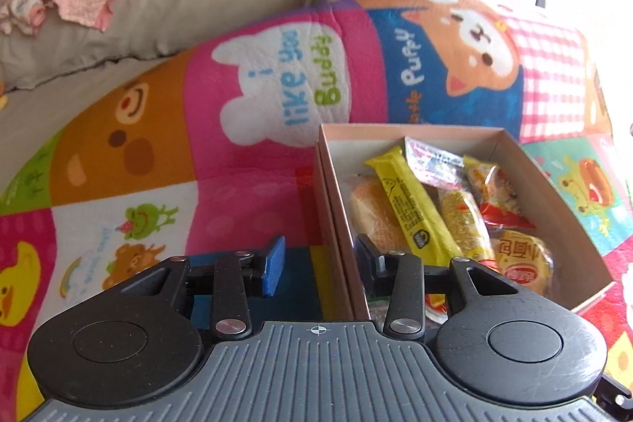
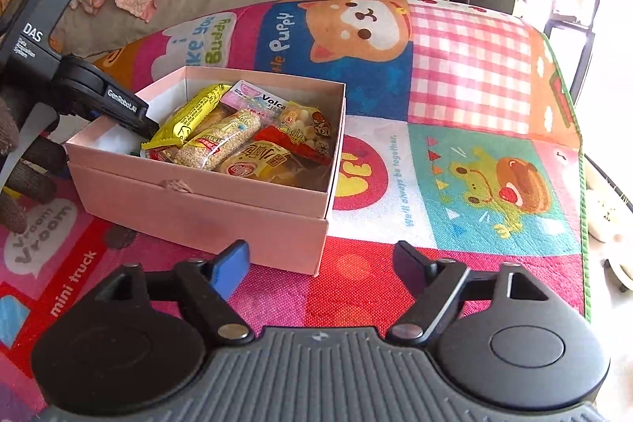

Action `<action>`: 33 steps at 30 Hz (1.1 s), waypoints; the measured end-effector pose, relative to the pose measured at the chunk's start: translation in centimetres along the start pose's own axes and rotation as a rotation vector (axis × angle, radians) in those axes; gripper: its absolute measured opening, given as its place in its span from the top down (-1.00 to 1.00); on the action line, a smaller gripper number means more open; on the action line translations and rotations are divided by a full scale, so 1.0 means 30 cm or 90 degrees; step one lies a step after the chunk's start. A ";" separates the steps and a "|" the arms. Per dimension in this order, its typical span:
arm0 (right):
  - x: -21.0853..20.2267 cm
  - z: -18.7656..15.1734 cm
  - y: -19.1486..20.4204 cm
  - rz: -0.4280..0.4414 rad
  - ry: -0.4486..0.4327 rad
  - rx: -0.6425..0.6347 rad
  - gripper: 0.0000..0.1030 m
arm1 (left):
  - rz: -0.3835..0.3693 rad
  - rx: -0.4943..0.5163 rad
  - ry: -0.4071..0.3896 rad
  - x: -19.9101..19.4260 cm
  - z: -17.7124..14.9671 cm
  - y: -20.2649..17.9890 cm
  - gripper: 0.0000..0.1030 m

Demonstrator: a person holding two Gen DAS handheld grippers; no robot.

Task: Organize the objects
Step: 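Set the pink box down on the mat with the left gripper while withdrawing the right gripper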

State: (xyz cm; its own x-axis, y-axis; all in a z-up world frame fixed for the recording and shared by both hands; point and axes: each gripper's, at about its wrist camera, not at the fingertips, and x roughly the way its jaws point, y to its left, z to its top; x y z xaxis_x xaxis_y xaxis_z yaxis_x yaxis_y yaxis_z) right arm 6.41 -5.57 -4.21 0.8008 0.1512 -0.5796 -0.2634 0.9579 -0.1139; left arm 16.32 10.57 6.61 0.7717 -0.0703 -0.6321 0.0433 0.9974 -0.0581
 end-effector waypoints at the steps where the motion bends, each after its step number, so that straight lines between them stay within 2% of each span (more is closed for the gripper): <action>1: -0.020 -0.013 -0.007 -0.003 -0.002 0.009 -1.00 | 0.000 -0.008 -0.019 -0.053 -0.019 0.002 0.12; 3: -0.059 -0.047 -0.015 -0.008 0.004 0.028 -1.00 | 0.001 -0.022 -0.066 -0.183 -0.086 -0.006 0.17; 5: -0.077 -0.080 -0.010 0.001 0.032 0.045 -1.00 | -0.016 -0.013 -0.083 -0.271 -0.177 -0.034 0.17; 7: -0.083 -0.115 0.007 0.016 0.055 0.062 -1.00 | -0.032 0.001 -0.064 -0.312 -0.283 -0.078 0.16; 9: -0.082 -0.138 0.034 0.021 0.076 0.060 -1.00 | -0.034 0.017 -0.024 -0.311 -0.379 -0.124 0.16; 11: -0.092 -0.142 0.066 -0.004 0.074 0.043 -1.00 | -0.026 0.025 0.003 -0.293 -0.453 -0.165 0.16; 12: -0.091 -0.143 0.073 -0.023 0.076 0.045 -1.00 | -0.014 0.018 0.001 -0.290 -0.478 -0.178 0.12; 13: -0.089 -0.146 0.074 -0.027 0.078 0.049 -1.00 | 0.002 0.017 -0.022 -0.297 -0.493 -0.194 0.14; 15: -0.086 -0.155 0.056 -0.018 0.079 0.075 -1.00 | 0.011 0.016 -0.036 -0.289 -0.505 -0.219 0.13; 16: -0.083 -0.167 0.030 -0.004 0.078 0.114 -1.00 | 0.017 0.016 -0.036 -0.281 -0.505 -0.228 0.11; 17: -0.090 -0.175 0.019 0.001 0.066 0.121 -1.00 | 0.021 0.023 -0.035 -0.273 -0.500 -0.239 0.03; 18: -0.094 -0.182 0.017 0.004 0.060 0.119 -1.00 | 0.025 0.033 -0.031 -0.269 -0.502 -0.251 -0.03; 21: -0.101 -0.194 0.031 -0.014 0.049 0.114 -1.00 | 0.044 0.052 -0.030 -0.263 -0.503 -0.277 -0.04; 27: -0.093 -0.184 0.057 -0.032 0.029 0.063 -1.00 | 0.041 0.031 -0.029 -0.258 -0.504 -0.272 -0.04; 29: -0.091 -0.182 0.054 -0.024 0.027 0.051 -1.00 | 0.048 0.034 -0.030 -0.262 -0.509 -0.280 -0.04; 33: -0.092 -0.195 0.008 0.015 0.036 0.102 -1.00 | 0.049 0.036 -0.030 -0.260 -0.506 -0.285 -0.04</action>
State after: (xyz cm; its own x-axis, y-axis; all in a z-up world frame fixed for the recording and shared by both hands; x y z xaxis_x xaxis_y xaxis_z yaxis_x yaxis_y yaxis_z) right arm 0.99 -7.19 -7.34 0.7628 0.1651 -0.6252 -0.1891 0.9815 0.0286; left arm 0.29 2.33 0.30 0.8028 0.0057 -0.5962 0.0174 0.9993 0.0329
